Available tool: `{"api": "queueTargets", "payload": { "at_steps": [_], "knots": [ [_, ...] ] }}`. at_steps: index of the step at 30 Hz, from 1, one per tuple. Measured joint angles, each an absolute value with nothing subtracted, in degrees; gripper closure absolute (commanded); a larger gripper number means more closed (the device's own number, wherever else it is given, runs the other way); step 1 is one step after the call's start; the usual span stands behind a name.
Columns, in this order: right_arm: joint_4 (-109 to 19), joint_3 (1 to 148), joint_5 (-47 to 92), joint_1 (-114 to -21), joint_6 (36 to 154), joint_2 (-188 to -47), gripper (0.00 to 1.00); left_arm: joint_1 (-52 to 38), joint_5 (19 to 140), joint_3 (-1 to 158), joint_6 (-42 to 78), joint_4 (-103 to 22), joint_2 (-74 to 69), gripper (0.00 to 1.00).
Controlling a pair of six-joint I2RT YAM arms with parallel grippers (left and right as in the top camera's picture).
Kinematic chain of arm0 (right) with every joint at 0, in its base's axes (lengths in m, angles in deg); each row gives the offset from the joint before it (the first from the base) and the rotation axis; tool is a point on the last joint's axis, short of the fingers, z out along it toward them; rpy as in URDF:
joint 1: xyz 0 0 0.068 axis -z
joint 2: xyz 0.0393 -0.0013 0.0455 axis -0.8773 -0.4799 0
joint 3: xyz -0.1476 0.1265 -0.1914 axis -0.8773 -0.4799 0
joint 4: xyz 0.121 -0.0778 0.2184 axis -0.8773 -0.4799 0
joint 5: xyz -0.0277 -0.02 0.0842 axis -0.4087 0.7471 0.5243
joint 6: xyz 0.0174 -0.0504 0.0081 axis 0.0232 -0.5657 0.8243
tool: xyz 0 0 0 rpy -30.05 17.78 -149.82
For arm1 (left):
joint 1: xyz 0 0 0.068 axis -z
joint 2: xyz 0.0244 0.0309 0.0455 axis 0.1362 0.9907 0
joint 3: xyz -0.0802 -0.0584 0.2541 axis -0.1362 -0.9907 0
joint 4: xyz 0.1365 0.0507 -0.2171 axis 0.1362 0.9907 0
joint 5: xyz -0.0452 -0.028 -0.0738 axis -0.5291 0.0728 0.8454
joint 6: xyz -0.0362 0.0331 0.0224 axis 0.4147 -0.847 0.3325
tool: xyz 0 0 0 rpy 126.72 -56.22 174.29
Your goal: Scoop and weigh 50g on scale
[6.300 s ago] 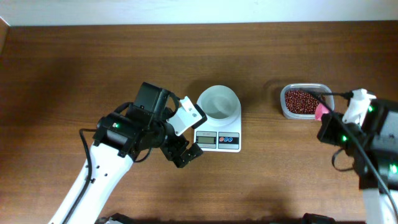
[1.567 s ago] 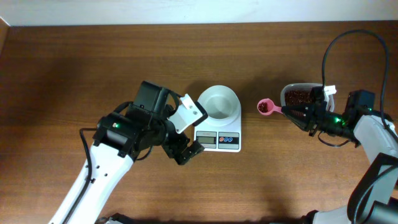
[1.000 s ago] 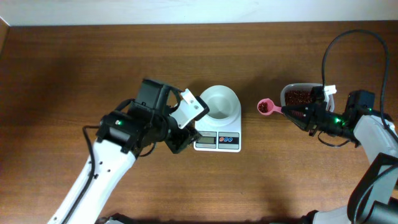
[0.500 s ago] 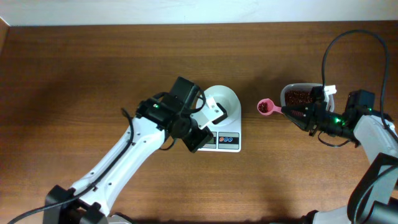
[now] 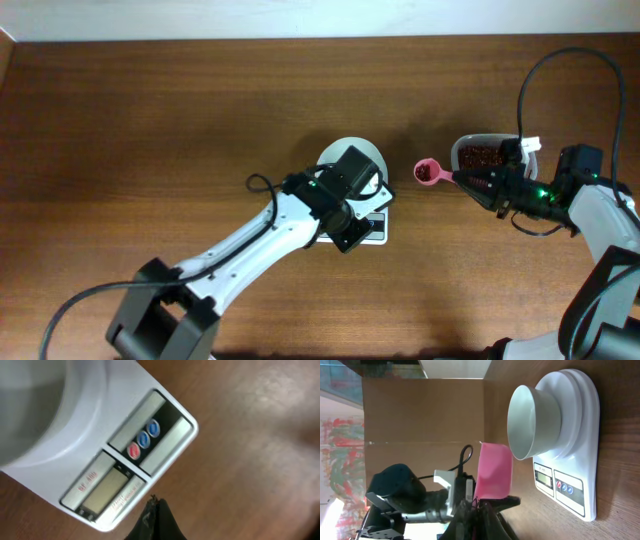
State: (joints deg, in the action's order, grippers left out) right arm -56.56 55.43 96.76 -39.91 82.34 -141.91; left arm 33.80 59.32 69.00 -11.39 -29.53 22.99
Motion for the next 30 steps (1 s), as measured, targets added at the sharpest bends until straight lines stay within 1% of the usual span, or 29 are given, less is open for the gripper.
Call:
{"api": "queueTargets", "payload": {
  "at_steps": [15, 30],
  "knots": [
    [-56.54, 55.43, 96.76, -39.91, 82.36, -141.93, 0.96, 33.80, 56.74, 68.98, -10.58, -36.70, 32.96, 1.00],
    [-56.54, 55.43, 96.76, -39.91, 82.34, -141.95, 0.96, 33.80, 56.56, 68.98, -10.58, -40.35, 34.16, 1.00]
  ]
}}
